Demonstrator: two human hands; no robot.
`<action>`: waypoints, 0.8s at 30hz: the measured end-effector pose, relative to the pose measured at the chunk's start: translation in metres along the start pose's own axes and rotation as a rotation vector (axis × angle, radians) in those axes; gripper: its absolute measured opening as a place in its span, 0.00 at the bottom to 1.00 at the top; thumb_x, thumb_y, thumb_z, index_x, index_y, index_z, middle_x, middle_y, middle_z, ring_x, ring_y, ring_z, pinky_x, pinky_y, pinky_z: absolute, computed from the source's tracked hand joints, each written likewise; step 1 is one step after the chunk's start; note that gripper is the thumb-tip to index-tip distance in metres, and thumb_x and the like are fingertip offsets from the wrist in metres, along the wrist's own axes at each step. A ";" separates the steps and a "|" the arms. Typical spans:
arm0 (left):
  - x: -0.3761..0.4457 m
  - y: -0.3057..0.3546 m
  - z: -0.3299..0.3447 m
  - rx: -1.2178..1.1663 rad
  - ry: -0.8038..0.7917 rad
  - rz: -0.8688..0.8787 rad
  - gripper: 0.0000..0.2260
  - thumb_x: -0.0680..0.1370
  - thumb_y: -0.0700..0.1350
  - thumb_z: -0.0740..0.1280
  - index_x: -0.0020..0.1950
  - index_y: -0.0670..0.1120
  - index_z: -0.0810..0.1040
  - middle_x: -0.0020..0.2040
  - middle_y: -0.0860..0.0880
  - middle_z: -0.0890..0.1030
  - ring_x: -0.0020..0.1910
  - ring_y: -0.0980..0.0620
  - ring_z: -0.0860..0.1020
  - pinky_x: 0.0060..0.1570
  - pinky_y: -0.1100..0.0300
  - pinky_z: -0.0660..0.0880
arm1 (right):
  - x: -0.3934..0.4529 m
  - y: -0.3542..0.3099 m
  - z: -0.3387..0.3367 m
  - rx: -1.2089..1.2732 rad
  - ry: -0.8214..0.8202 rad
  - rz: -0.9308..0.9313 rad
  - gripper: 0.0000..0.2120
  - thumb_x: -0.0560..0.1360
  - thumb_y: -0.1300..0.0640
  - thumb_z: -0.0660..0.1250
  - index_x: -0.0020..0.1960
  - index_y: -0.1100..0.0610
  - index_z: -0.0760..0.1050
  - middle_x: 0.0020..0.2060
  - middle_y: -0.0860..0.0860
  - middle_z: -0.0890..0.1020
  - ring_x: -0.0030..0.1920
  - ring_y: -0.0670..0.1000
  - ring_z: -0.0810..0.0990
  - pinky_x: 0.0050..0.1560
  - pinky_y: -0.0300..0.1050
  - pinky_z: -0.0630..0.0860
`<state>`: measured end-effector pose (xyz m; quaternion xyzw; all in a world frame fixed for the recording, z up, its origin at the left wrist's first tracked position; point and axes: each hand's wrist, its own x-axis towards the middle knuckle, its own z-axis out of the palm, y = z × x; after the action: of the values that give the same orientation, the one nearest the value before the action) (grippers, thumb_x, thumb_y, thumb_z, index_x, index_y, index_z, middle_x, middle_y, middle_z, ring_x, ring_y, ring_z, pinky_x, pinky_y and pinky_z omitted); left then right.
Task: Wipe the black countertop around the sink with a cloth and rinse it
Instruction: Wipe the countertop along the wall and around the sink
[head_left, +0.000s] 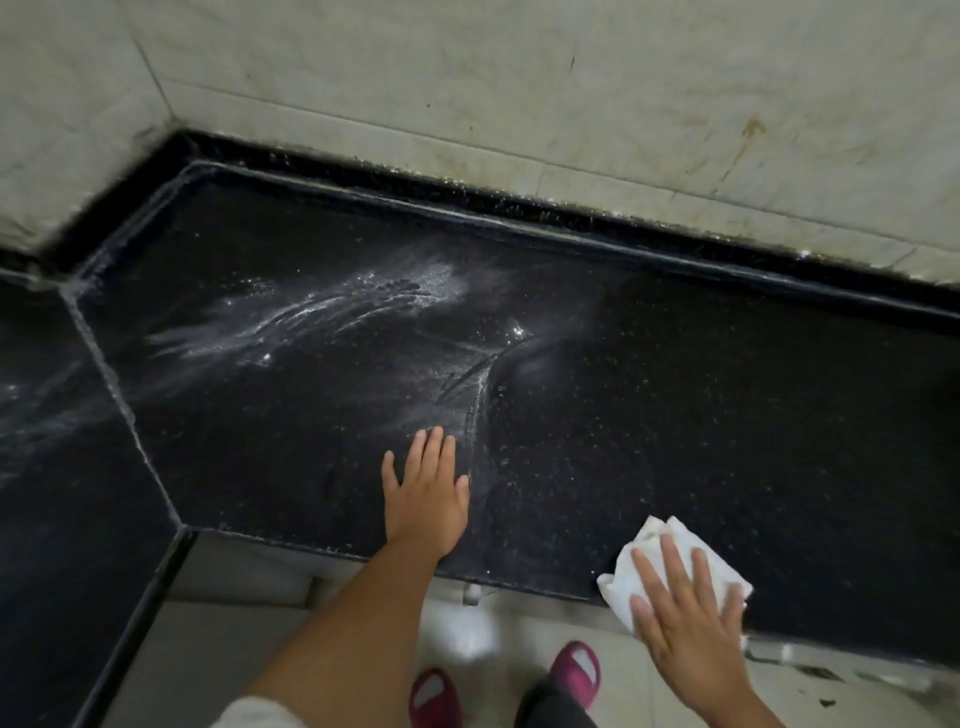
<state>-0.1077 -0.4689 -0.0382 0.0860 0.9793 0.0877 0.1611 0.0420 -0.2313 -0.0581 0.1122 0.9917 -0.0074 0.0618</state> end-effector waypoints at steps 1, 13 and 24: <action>0.001 0.000 -0.001 -0.003 -0.016 0.009 0.24 0.82 0.52 0.44 0.75 0.48 0.41 0.76 0.51 0.40 0.74 0.53 0.39 0.71 0.46 0.39 | 0.004 0.000 -0.002 -0.028 -0.026 -0.003 0.23 0.81 0.45 0.38 0.75 0.44 0.49 0.76 0.46 0.49 0.76 0.51 0.42 0.48 0.68 0.73; 0.003 -0.079 -0.018 -0.041 0.239 -0.148 0.22 0.73 0.50 0.53 0.57 0.42 0.79 0.58 0.39 0.79 0.58 0.37 0.76 0.49 0.31 0.69 | 0.097 -0.148 -0.011 -0.069 -0.233 -0.550 0.23 0.80 0.43 0.36 0.67 0.41 0.62 0.68 0.48 0.71 0.67 0.59 0.65 0.67 0.57 0.48; 0.015 -0.097 -0.002 -0.049 0.194 -0.183 0.22 0.74 0.51 0.53 0.59 0.43 0.78 0.60 0.42 0.78 0.61 0.41 0.75 0.54 0.32 0.66 | 0.261 -0.206 -0.051 0.088 -0.316 -0.211 0.23 0.81 0.45 0.42 0.75 0.43 0.43 0.75 0.47 0.38 0.74 0.55 0.34 0.70 0.61 0.34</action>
<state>-0.1356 -0.5601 -0.0602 -0.0166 0.9916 0.1042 0.0752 -0.2626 -0.3724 -0.0401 0.0079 0.9746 -0.0749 0.2107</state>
